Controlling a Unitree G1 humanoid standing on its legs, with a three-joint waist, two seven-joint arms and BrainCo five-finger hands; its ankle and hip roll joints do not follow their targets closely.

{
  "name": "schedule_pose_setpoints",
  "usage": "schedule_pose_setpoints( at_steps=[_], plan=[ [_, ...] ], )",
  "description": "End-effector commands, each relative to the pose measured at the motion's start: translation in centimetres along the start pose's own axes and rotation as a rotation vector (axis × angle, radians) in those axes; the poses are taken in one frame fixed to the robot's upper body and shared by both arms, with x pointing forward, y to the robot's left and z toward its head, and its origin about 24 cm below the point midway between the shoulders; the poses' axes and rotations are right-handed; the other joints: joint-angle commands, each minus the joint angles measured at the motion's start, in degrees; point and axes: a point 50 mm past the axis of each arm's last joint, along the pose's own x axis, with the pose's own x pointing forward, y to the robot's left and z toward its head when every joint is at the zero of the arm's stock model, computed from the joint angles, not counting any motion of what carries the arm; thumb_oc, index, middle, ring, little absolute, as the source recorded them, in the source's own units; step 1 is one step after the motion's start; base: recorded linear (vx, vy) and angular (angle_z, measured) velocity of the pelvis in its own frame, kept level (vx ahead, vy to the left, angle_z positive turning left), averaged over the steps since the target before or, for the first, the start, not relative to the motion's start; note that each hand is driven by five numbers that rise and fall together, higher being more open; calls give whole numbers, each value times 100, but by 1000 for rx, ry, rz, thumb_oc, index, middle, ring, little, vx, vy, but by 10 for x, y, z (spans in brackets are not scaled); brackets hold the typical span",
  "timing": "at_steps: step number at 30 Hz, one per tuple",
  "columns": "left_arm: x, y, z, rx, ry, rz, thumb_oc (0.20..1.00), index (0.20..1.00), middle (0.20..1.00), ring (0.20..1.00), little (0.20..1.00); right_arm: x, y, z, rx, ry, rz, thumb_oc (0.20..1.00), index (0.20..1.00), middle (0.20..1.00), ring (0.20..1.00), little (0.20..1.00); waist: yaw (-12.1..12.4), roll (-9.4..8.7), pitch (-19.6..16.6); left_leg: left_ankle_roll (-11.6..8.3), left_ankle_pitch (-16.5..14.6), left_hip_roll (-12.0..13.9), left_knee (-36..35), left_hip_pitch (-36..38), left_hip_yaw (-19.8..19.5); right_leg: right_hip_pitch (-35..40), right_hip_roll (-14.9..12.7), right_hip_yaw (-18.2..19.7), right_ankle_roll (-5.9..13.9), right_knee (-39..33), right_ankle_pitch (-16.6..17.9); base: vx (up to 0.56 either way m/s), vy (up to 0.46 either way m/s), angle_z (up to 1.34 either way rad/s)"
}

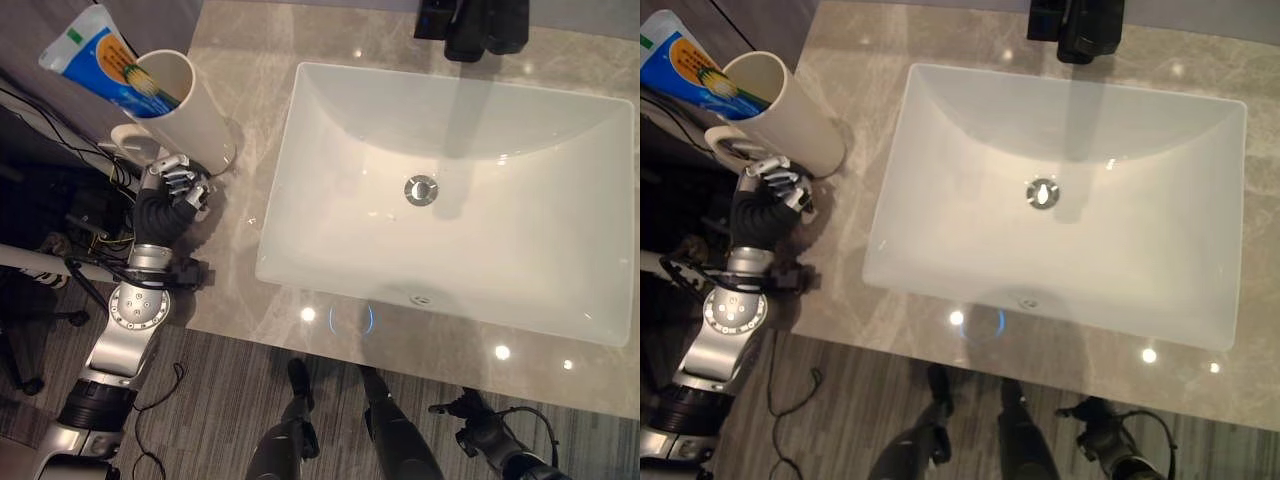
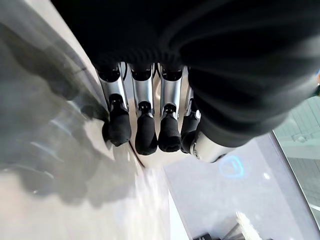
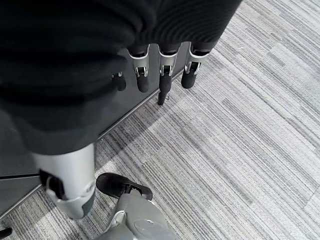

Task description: Put brush and paste in cup on sink, flatten towel.

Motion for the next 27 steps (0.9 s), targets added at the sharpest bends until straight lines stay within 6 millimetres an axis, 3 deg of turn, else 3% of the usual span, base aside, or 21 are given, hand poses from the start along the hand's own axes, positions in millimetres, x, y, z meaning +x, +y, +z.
schedule_pose_setpoints(
  at_steps=[1, 10, 17, 27],
  plan=[
    [13, 11, 17, 67, -108, 19, 200, 200, 200, 200, 200, -5, 6, -12, -22, 29, 7, 1000, 1000, 1000, 1000, 1000, -21, -257, -214, -481, -1, 359, 36, 317, -201, -82, -549, -25, 529, -1, 3, 0, 0, 0],
    [45, 13, 34, 223, -202, 8, 200, 200, 200, 200, 200, -5, 1, -16, -29, 31, -10, 1000, 1000, 1000, 1000, 1000, -120, -250, -264, -484, -13, 345, 36, 312, -189, -112, -567, 20, 530, -1, 1, 2, 4, 0],
    [63, 18, 30, 269, -178, 39, 200, 200, 200, 200, 200, -4, 1, -15, -55, 28, -5, 1000, 1000, 1000, 1000, 1000, -169, -247, -262, -468, -8, 312, 36, 272, -187, -162, -590, 30, 543, -1, 41, 0, 0, 0],
    [73, 22, 15, 313, -99, 69, 200, 200, 200, 200, 200, -3, 2, -9, -67, 8, -2, 1000, 1000, 1000, 1000, 1000, -217, -269, -278, -482, 28, 334, 36, 237, -162, -200, -580, 39, 530, -1, 51, 0, 0, 0]
  ],
)
